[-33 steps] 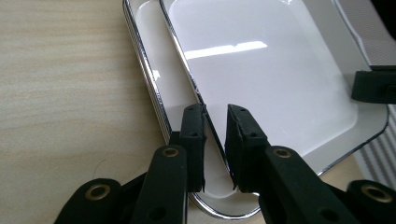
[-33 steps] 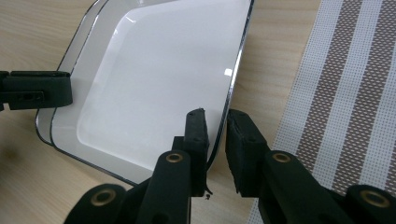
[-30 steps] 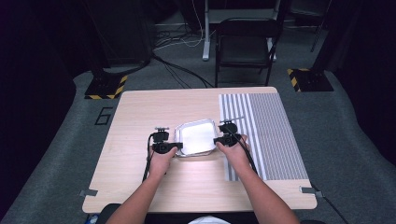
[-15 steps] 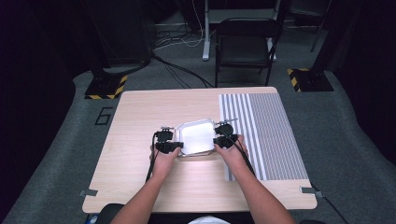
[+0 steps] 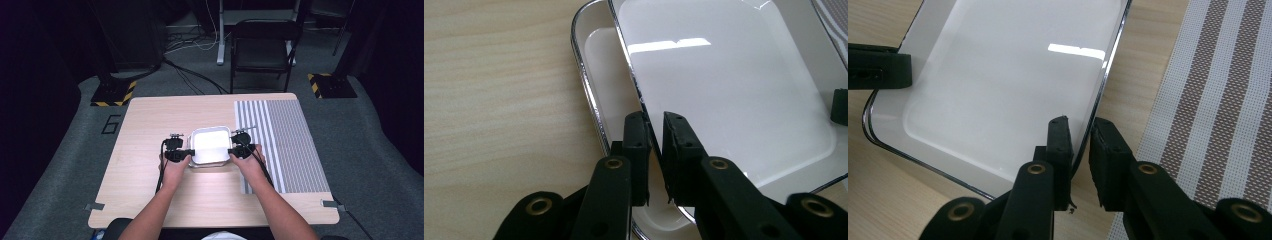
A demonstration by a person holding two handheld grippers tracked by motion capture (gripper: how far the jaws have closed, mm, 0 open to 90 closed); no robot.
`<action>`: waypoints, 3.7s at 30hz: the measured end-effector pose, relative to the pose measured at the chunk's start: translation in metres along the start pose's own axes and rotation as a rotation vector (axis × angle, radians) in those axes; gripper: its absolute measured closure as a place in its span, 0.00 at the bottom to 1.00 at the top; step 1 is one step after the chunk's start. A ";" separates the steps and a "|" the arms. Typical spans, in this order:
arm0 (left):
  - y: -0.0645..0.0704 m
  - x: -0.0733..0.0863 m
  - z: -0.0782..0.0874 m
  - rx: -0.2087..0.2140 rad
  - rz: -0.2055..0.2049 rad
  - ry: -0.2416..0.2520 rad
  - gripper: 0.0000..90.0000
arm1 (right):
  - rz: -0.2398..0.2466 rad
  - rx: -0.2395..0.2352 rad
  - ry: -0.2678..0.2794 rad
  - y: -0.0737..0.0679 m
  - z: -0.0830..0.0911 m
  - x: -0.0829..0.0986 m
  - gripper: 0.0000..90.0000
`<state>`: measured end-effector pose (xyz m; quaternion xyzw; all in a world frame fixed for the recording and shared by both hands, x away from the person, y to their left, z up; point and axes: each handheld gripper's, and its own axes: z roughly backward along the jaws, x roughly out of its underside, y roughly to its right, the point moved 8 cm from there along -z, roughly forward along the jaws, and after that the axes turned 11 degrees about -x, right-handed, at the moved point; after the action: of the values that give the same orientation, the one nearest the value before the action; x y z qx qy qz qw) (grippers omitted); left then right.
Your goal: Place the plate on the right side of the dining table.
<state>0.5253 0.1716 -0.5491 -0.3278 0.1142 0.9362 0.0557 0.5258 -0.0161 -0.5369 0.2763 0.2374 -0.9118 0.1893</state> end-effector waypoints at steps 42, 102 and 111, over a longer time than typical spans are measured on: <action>0.024 -0.029 0.031 -0.012 -0.100 0.048 0.89 | 0.058 -0.052 0.039 0.005 0.031 -0.013 0.86; 0.086 -0.047 0.025 -0.015 -0.187 0.031 0.87 | 0.071 -0.034 0.106 0.051 0.076 -0.013 0.86; 0.094 -0.051 0.020 0.000 -0.190 0.033 0.87 | 0.061 -0.013 0.100 0.060 0.078 -0.011 0.86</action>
<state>0.5362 0.0837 -0.4858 -0.3527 0.0834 0.9211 0.1420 0.5309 -0.1045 -0.4932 0.3273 0.2440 -0.8891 0.2069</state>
